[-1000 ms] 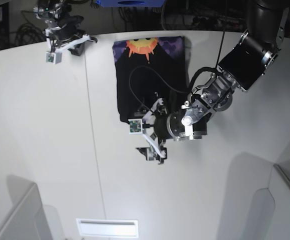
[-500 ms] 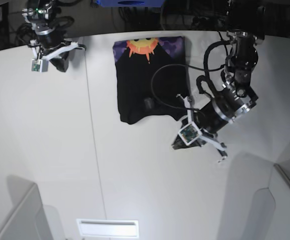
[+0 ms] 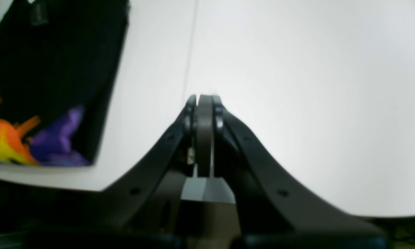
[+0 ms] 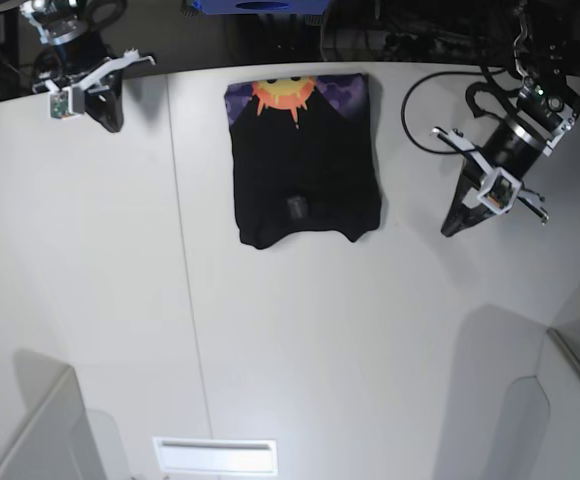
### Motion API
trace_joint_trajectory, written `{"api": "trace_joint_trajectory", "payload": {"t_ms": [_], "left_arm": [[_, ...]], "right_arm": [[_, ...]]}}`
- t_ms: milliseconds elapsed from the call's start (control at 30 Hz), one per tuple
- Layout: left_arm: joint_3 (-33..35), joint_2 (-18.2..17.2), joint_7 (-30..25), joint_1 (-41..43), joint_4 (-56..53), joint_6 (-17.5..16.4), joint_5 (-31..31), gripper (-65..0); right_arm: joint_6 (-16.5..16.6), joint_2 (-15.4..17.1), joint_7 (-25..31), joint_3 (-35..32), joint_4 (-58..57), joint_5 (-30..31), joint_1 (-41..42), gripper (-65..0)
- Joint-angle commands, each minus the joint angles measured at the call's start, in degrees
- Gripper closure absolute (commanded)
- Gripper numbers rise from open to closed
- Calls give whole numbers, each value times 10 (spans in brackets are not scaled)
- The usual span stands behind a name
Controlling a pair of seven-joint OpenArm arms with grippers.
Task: Fold the T-shirt properly
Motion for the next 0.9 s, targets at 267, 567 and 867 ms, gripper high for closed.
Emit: {"api": "trace_joint_trajectory", "payload": {"t_ms": [267,567,867], "left_arm": [[-43,-21,-147,145,10,-5,-14,0],[-41,-21,-210,248,-15,-5,-14,0],[-37,-21,-302,333,-93,-5,-13,0]], "right_arm": [[3,9,89,6,10,-67,-73,0],[3,9,128,8,7,-80,-142,0],[2,-16,117,5,4,-230,-194,0]]}}
